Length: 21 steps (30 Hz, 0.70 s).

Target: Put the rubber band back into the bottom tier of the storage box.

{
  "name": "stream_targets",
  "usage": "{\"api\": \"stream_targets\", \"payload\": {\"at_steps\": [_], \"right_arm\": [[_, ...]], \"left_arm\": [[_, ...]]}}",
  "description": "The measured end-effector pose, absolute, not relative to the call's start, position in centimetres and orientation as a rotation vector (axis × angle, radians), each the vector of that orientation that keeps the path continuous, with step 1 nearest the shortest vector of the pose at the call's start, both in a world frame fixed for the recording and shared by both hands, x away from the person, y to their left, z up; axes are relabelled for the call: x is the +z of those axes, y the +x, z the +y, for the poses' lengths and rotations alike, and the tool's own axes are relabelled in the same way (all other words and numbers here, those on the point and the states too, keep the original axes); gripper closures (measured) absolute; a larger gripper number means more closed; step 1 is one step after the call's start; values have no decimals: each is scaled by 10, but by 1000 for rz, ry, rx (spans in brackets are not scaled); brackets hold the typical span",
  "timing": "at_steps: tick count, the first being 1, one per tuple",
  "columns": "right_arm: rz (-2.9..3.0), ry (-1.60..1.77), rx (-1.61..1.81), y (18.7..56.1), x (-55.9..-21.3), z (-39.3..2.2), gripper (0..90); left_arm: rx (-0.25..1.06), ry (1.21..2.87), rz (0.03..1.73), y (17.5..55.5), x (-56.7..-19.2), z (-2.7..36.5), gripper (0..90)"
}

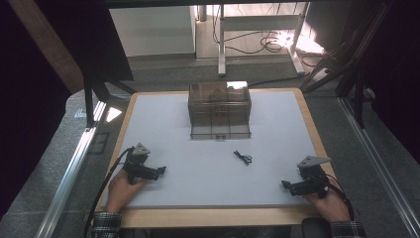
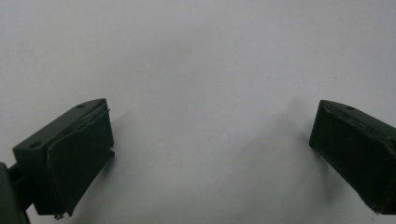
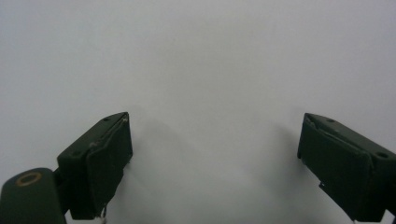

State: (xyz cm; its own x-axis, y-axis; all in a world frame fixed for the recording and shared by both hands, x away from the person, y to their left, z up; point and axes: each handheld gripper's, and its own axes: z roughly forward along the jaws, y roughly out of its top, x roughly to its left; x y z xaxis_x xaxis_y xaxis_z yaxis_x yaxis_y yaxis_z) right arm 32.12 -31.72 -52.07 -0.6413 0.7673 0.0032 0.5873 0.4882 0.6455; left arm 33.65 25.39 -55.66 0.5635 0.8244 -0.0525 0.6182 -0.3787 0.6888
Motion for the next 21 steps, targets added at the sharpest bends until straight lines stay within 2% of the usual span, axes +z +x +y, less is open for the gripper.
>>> {"api": "stream_targets", "payload": {"at_steps": [2, 21], "right_arm": [[2462, 1105, 847, 320, -523, -311, 0], [2401, 1125, 901, 316, -528, -310, 0]], "left_arm": [[395, 2125, 1150, 336, -557, 254, 0], [395, 2124, 1150, 336, -557, 254, 0]]}}
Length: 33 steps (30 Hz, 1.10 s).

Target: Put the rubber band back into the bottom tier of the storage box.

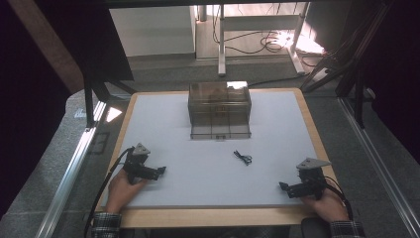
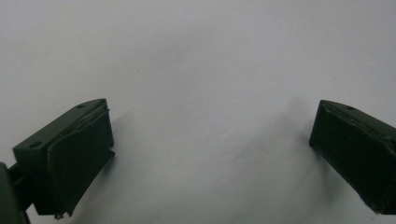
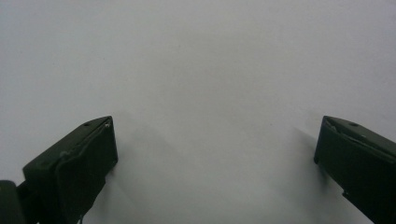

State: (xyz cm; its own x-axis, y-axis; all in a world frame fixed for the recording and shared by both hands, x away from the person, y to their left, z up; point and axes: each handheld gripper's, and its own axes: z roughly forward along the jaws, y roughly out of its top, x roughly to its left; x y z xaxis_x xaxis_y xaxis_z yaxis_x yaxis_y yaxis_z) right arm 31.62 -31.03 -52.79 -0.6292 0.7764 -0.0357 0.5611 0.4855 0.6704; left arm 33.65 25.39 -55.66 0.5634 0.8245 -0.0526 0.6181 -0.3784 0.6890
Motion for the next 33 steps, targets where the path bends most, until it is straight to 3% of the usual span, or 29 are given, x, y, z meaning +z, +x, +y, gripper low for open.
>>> {"api": "stream_targets", "payload": {"at_steps": [33], "right_arm": [[2468, 1126, 846, 316, -517, -303, 0]], "left_arm": [[396, 2124, 1150, 336, -557, 254, 0]]}}
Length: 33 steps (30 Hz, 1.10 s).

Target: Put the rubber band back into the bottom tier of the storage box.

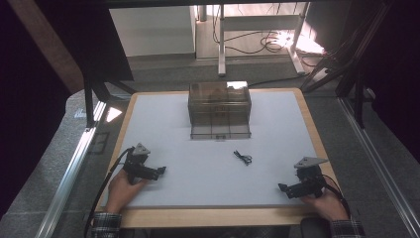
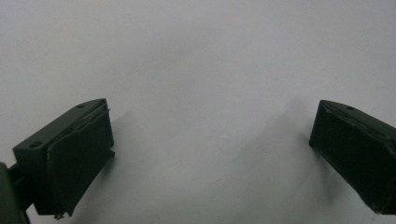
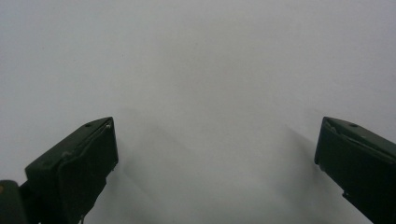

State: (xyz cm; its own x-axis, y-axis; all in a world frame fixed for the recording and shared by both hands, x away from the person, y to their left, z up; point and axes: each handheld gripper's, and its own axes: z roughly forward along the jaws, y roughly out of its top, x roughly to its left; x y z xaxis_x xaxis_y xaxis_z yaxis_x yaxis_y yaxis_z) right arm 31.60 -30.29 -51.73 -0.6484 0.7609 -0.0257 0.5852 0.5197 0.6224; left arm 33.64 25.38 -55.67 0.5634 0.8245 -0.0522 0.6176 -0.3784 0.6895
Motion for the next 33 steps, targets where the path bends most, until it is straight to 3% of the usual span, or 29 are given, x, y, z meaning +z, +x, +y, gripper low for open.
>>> {"api": "stream_targets", "payload": {"at_steps": [33], "right_arm": [[2506, 1104, 742, 332, -503, -278, 32]], "left_arm": [[396, 2125, 1149, 336, -557, 254, 0]]}}
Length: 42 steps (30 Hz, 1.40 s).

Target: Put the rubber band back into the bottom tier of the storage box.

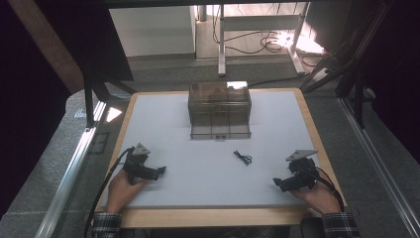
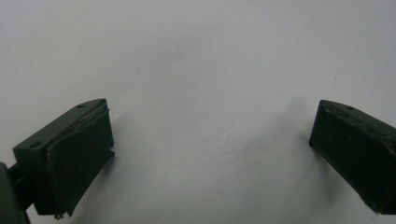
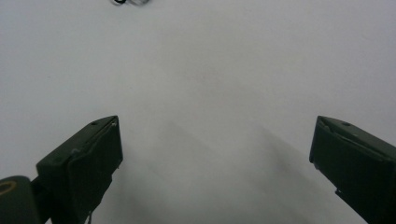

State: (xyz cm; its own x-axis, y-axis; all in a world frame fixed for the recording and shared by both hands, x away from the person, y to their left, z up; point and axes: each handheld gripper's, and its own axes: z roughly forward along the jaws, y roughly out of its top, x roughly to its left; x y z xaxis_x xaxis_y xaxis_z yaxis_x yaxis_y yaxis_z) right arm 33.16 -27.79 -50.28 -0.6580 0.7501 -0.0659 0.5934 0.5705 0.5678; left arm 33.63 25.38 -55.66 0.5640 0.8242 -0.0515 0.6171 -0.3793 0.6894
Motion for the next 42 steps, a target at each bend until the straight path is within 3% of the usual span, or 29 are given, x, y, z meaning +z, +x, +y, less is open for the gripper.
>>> {"api": "stream_targets", "payload": {"at_steps": [42], "right_arm": [[2610, 1114, 644, 384, -489, -235, 140]], "left_arm": [[395, 2124, 1149, 336, -557, 254, 0]]}}
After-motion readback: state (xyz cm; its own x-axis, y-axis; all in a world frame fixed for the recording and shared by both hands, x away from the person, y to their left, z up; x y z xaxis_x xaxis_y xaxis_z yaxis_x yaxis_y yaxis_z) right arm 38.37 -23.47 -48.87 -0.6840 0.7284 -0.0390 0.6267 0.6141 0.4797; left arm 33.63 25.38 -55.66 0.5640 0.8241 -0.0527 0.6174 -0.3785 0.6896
